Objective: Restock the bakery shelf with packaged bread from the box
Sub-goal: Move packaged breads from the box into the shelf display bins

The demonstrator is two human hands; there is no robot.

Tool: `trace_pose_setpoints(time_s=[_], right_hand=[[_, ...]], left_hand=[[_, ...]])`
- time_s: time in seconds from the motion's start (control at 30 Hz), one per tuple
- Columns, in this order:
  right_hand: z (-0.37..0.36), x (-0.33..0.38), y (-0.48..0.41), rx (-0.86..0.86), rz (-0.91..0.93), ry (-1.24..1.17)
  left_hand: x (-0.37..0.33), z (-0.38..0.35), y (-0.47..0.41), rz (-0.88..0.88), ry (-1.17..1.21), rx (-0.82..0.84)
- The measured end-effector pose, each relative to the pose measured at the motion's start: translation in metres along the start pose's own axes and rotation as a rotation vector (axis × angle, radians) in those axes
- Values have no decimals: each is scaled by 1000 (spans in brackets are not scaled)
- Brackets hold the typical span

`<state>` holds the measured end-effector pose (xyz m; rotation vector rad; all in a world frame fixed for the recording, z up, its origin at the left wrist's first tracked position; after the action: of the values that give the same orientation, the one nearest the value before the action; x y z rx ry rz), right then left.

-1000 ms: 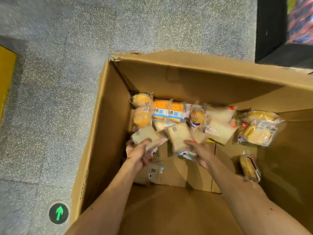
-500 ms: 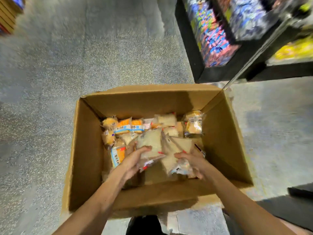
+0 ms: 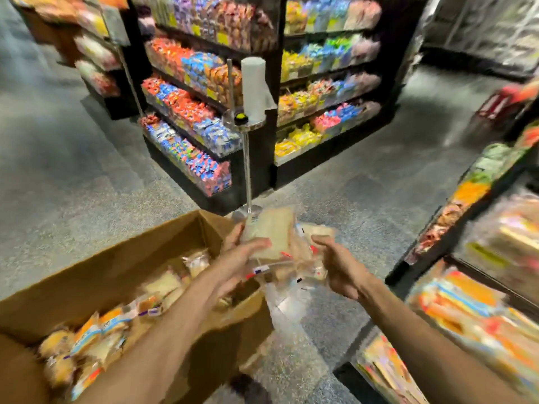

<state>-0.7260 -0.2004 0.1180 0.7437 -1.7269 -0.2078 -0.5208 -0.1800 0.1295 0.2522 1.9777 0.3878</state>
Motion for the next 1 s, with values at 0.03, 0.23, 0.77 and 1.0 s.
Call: trace_pose_setpoints(time_s=[0.03,0.23,0.77,1.0], right_hand=[[20,11,22,5,33,-16],[119,49,158,-160,271,-20],[278,19,324,-564,452,-488],[347,34,317,-722,501,-704]], left_hand=[[0,-30,-1,-15,-36,36],[21,-224,30,-77,-214,351],[111,-451,74,-34,-257,541],[108,-505,32,-352,-254,566]])
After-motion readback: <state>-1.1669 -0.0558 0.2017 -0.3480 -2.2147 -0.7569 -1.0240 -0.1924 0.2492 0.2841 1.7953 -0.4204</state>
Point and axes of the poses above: each hand's wrist, its own y-axis away from the middle knuckle, its own z-axis out of the back of the hand, x = y × z, the point moved 3 cm from there along -y, towards the middle knuckle, and after that the axes turned 2 degrees about -z, right-handed, at the moved point
